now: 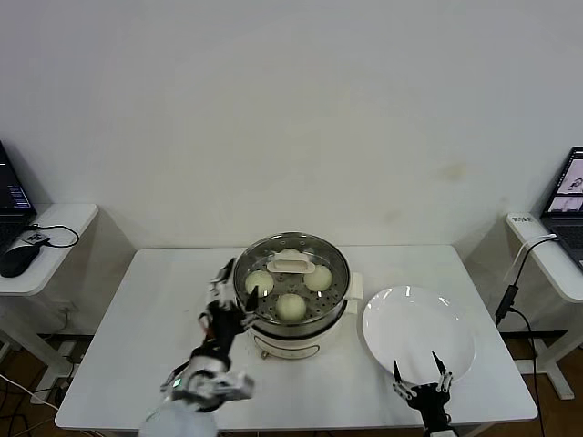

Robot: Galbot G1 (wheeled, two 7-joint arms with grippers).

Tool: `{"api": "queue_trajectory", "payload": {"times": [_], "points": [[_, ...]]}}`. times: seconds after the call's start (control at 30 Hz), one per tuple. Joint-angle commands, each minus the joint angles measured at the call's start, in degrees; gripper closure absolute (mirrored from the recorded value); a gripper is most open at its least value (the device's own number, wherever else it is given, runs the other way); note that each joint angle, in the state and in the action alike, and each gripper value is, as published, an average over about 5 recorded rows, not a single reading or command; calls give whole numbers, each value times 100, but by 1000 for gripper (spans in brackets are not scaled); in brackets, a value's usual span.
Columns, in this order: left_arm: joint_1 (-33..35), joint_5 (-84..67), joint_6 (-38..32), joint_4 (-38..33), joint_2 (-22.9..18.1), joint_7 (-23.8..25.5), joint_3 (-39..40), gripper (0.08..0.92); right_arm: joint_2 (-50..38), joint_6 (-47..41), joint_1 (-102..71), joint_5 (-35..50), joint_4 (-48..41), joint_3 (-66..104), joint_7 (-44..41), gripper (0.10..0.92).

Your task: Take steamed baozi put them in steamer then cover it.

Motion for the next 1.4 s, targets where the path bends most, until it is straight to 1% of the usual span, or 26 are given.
{"api": "queue_trajectory", "payload": {"times": [0.03, 0.17, 0.23, 0.4, 0.5, 0.67, 1.0, 1.17, 1.3, 1.4], "points": [[2091, -6086, -1684, -185, 242, -1449, -1993, 177, -286, 46, -296, 310, 241, -90, -14, 203], [2451, -6522, -1942, 29, 185, -1351, -2050, 177, -451, 84, -480, 521, 346, -94, -25, 203], [2467, -6560, -2004, 204, 135, -1281, -2044, 177, -490, 109, -542, 565, 375, -113, -31, 203], [2079, -6694, -1864, 909, 48, -998, -1962, 177, -512, 188, -589, 623, 358, -273, -37, 203], [1945, -6674, -1882, 1081, -5, -882, -1948, 177, -511, 194, -593, 617, 370, -323, -38, 203], [1920, -6544, -2055, 1136, -16, -751, -1942, 177, -525, 165, -598, 599, 421, -368, -57, 203], [2108, -6381, -2087, 852, -37, -783, -2008, 177, -495, 190, -638, 605, 443, -487, -64, 203], [2092, -6329, -2105, 836, -61, -768, -2013, 177, -480, 176, -668, 616, 490, -498, -71, 202], [2240, -6246, -2137, 665, -67, -753, -1955, 177, -472, 188, -698, 587, 498, -494, -86, 203], [2166, -6242, -2048, 635, -54, -765, -1952, 177, -448, 206, -676, 508, 416, -512, -84, 203]]}}
